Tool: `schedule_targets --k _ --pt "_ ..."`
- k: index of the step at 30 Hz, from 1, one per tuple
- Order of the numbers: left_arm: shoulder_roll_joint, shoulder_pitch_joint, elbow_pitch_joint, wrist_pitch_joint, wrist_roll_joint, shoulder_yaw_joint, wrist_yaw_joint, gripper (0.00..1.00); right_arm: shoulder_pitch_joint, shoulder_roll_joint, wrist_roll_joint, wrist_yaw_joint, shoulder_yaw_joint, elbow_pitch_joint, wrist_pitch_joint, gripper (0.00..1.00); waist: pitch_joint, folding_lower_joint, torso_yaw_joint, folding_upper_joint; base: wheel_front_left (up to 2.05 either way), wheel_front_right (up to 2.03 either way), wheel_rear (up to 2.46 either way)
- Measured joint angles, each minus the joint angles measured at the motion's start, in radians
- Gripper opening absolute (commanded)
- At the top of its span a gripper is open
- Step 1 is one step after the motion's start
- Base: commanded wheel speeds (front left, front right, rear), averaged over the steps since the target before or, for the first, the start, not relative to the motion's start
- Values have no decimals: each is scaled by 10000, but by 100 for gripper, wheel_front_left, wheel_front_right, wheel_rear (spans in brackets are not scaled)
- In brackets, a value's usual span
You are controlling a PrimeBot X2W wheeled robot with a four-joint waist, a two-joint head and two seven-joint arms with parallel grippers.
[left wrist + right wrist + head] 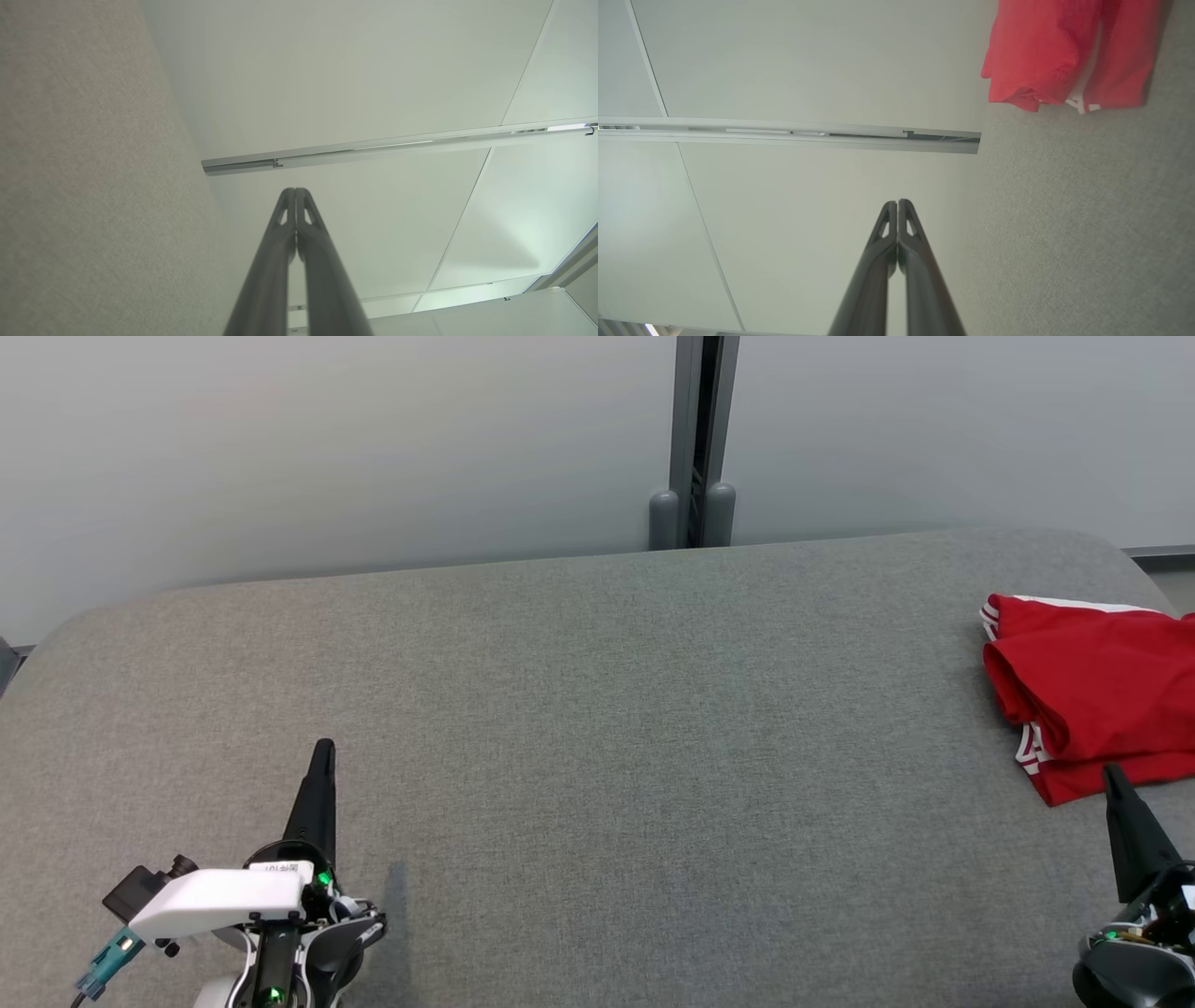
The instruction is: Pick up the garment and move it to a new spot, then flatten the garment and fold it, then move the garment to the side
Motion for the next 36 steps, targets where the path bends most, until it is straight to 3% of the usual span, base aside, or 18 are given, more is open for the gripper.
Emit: schedule_targets --k 36 --pt "-12 -35 13 69 -198 58 -27 0 -14 27 150 2 -146 19 144 0 -26 1 -22 0 0 0 0"
